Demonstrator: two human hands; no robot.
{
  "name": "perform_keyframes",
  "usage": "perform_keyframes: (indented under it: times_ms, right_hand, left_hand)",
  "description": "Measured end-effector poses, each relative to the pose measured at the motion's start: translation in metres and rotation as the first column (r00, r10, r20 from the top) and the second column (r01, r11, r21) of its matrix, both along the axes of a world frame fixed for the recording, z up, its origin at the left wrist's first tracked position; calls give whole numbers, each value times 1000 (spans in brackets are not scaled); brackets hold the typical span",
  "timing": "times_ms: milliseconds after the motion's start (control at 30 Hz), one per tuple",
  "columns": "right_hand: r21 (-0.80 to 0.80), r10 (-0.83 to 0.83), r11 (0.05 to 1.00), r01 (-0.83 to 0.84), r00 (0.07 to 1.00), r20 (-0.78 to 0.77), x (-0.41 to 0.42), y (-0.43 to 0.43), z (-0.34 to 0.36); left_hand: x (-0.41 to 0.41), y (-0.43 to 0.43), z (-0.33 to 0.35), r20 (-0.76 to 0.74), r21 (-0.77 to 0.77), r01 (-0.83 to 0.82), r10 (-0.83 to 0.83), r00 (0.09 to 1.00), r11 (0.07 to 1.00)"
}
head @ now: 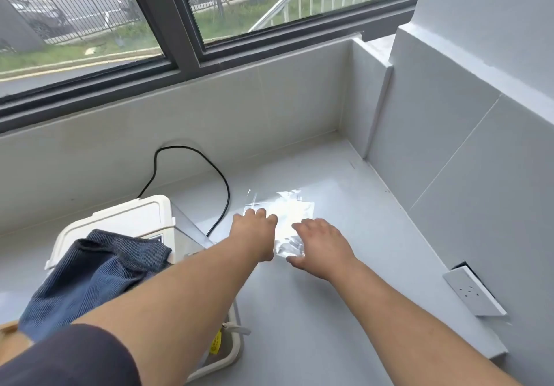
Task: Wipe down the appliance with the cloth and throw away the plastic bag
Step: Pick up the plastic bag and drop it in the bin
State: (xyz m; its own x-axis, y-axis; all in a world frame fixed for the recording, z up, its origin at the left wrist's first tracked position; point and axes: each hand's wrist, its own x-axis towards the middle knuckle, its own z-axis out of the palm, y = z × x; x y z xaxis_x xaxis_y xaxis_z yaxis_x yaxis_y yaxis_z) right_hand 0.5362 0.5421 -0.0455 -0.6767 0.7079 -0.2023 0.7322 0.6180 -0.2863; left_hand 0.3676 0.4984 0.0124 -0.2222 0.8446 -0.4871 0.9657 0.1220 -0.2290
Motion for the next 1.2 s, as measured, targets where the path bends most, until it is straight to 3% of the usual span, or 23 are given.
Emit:
perform_keyframes:
  times_ms: [333,700,933,1200]
  right_hand:
    - [42,59,997,-65,990,130,-17,-15,-22]
    - [105,-65,992,77,991,-114,-10,-9,14]
    - [89,-191,970,224,939,-287,23,-3,57]
    - [-28,-351,929,370,852,-389,63,-3,106]
  left_hand:
    - [-2,-1,-9,-1,-4,-3,3,1000,1000]
    - [3,1,-2,63,34,13,-16,998,999]
    - [17,2,30,43,240,102,-116,992,965]
    - [24,5,67,300,411,-29,-105,948,911]
